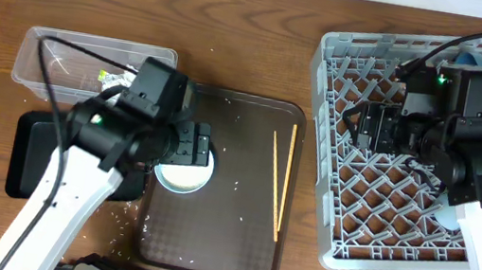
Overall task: Sort waste into correct bins and load items into the dishwasher rack
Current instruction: 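Move the left gripper over the small rice bowl and grasp its rim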
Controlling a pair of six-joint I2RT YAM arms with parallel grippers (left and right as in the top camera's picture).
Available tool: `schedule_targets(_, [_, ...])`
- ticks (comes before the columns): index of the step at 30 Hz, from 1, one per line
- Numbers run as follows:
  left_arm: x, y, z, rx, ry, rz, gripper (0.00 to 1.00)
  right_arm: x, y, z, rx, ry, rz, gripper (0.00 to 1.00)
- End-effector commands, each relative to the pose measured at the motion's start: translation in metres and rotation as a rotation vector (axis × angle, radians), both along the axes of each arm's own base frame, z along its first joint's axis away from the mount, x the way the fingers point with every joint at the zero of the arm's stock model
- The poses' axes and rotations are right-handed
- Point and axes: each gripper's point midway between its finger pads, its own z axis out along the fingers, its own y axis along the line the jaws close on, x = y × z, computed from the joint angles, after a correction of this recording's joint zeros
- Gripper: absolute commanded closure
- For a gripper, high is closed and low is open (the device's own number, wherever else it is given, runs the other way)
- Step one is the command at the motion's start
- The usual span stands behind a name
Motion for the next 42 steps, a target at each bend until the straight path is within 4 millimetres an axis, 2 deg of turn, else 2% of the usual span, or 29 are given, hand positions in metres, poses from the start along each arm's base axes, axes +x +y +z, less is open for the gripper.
schedule_targets(1, [-0.004, 0.005, -0.004, 0.034, 0.023, 0.006, 0.1, -0.003, 0.006, -0.002, 0.038, 0.04, -0.025, 0.19])
schedule_targets(6, [-0.019, 0.022, -0.005, 0.099, 0.066, 0.063, 0.1, -0.006, 0.005, -0.006, 0.034, 0.063, -0.025, 0.18])
schedule_targets(8, [-0.025, 0.024, -0.013, 0.108, 0.097, 0.066, 0.11, -0.006, 0.005, -0.007, 0.033, 0.065, -0.025, 0.19])
schedule_targets(9, [-0.025, 0.024, -0.016, 0.109, 0.102, 0.068, 0.14, -0.006, 0.005, -0.007, 0.033, 0.065, -0.025, 0.18])
schedule_targets(13, [-0.027, 0.01, -0.037, 0.043, 0.129, 0.041, 0.25, -0.005, 0.006, -0.005, 0.036, 0.056, -0.023, 0.18])
schedule_targets(19, [-0.021, -0.018, -0.062, 0.054, 0.065, -0.107, 0.29, -0.004, 0.007, -0.005, 0.036, 0.051, -0.021, 0.18])
schedule_targets(24, [-0.011, -0.023, -0.086, 0.189, 0.056, -0.154, 0.35, -0.004, 0.007, -0.005, 0.036, 0.05, -0.02, 0.18])
schedule_targets(30, [-0.006, -0.026, -0.117, 0.249, 0.128, -0.184, 0.43, -0.006, 0.007, -0.006, 0.034, 0.058, -0.02, 0.18])
schedule_targets(33, [-0.001, -0.03, -0.123, 0.249, 0.129, -0.186, 0.43, -0.006, 0.007, -0.006, 0.034, 0.058, -0.02, 0.18])
schedule_targets(36, [-0.003, -0.025, -0.125, 0.264, 0.146, -0.181, 0.53, -0.006, 0.007, -0.006, 0.035, 0.058, -0.02, 0.18])
schedule_targets(40, [0.0, -0.016, -0.119, 0.252, 0.14, -0.137, 0.53, -0.006, 0.007, -0.006, 0.033, 0.062, -0.02, 0.17])
schedule_targets(42, [0.003, -0.017, -0.117, 0.219, 0.133, -0.132, 0.53, -0.006, 0.007, -0.006, 0.033, 0.062, -0.02, 0.17])
